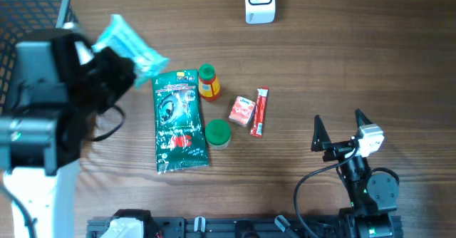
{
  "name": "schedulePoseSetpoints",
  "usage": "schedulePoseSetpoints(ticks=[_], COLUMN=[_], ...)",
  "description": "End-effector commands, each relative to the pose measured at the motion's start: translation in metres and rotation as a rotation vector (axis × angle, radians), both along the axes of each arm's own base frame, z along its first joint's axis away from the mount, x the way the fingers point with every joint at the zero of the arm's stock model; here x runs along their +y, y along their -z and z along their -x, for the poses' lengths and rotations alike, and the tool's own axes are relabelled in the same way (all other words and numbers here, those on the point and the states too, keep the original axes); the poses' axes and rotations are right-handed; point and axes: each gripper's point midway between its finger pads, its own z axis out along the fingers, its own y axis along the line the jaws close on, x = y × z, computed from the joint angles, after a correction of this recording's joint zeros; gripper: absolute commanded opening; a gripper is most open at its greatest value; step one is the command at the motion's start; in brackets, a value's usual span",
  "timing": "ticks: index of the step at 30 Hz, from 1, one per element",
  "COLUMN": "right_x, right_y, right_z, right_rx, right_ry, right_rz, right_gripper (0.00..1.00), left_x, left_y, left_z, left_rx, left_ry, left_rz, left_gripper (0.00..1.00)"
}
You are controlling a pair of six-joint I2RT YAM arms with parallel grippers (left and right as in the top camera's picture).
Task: Scan the item barcode
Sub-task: 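Carry the mint Zappy wipes pack out and lay it right of the snack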
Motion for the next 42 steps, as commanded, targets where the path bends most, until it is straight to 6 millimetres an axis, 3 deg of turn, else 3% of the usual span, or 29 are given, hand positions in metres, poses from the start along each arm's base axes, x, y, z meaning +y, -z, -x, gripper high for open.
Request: schedulePoseSetpoints(ticks=[1,3,13,23,27,34,42], right_x=[0.002,0.002,0.002,0.002,0.002,0.002,0.002], right_y=[-0.002,-0.002,-0.002,-0.002,-0.002,-0.002,-0.002], right_z=[0.001,0.001,0.001,0.001,0.001,0.001,0.001], right_rx=[-0.013,-0.013,-0.013,-0.013,-0.013,-0.013,-0.013], right_ry=[-0.010,-0.011,-0.011,-0.010,-0.010,-0.010,-0.010], right_rz=[0.013,0.013,0.013,0.013,0.013,0.013,0.013], right_gripper=[1.00,1.00,1.00,1.00,1.00,1.00,1.00], left_x=[-0.025,-0.040,-0.167,-0.244,-0.263,-0.279,-0.300], left_y=[0.015,0.022,0.062,0.125,0.159,0.220,0.270], left_z=[-0.010,-0.012,-0.028,-0.021,-0.023,-0.028,-0.022], left_rx=[0.035,0.055,0.070,0.162,0.204,0.305,0.368], left_ry=[0.080,0.127,0.439,0.602,0.625,0.644,0.688], left_rz=[-0.064,-0.065,-0.088,-0.139,-0.190,-0.231,-0.258], left_gripper=[0.04,0.04,0.04,0.04,0.04,0.04,0.04])
